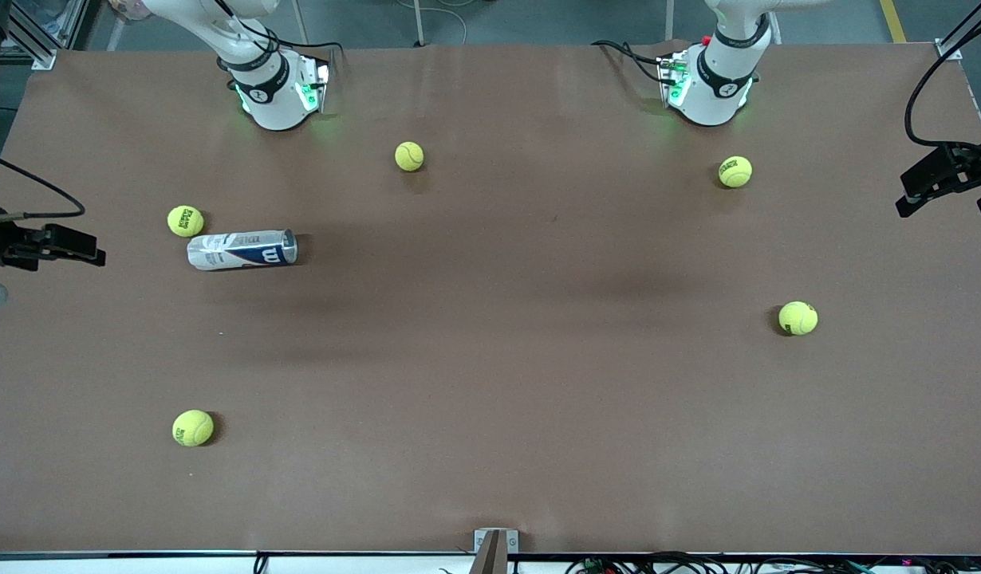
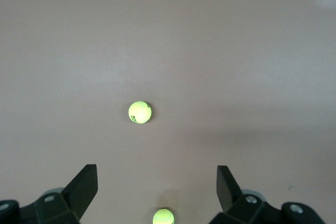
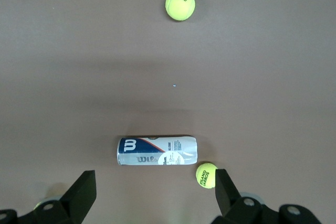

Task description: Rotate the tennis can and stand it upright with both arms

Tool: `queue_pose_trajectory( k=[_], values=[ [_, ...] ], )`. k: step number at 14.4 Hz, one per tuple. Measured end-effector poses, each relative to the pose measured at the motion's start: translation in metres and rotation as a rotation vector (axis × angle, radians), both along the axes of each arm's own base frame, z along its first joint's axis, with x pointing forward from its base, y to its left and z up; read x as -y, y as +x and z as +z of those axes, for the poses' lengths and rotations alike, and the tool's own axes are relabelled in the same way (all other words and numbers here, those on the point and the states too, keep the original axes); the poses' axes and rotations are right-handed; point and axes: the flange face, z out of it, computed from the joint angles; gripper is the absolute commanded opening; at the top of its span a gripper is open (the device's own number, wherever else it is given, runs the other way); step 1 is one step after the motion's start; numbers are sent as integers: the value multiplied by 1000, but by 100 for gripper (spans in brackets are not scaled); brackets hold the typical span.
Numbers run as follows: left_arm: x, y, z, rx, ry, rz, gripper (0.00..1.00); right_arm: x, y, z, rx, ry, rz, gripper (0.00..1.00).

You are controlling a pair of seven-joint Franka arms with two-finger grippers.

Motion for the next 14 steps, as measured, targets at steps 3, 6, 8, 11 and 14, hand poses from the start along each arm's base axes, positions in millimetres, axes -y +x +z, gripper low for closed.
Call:
queue_pose_trajectory(
  k=[3, 6, 8, 11, 14],
  values=[
    [0, 0, 0, 0, 0, 0, 100, -1, -14, 21, 26, 3, 1, 100],
    [0, 0, 0, 0, 0, 0, 100, -1, -29, 37, 40, 7, 2, 100],
    [0, 0, 0, 0, 0, 0, 100, -1, -39, 42, 45, 9, 1, 100],
    [0, 0, 0, 0, 0, 0, 100, -4, -54, 49, 49, -4, 11, 100],
    [0, 0, 0, 0, 0, 0, 100, -13, -62, 53, 62, -24, 32, 100]
  ],
)
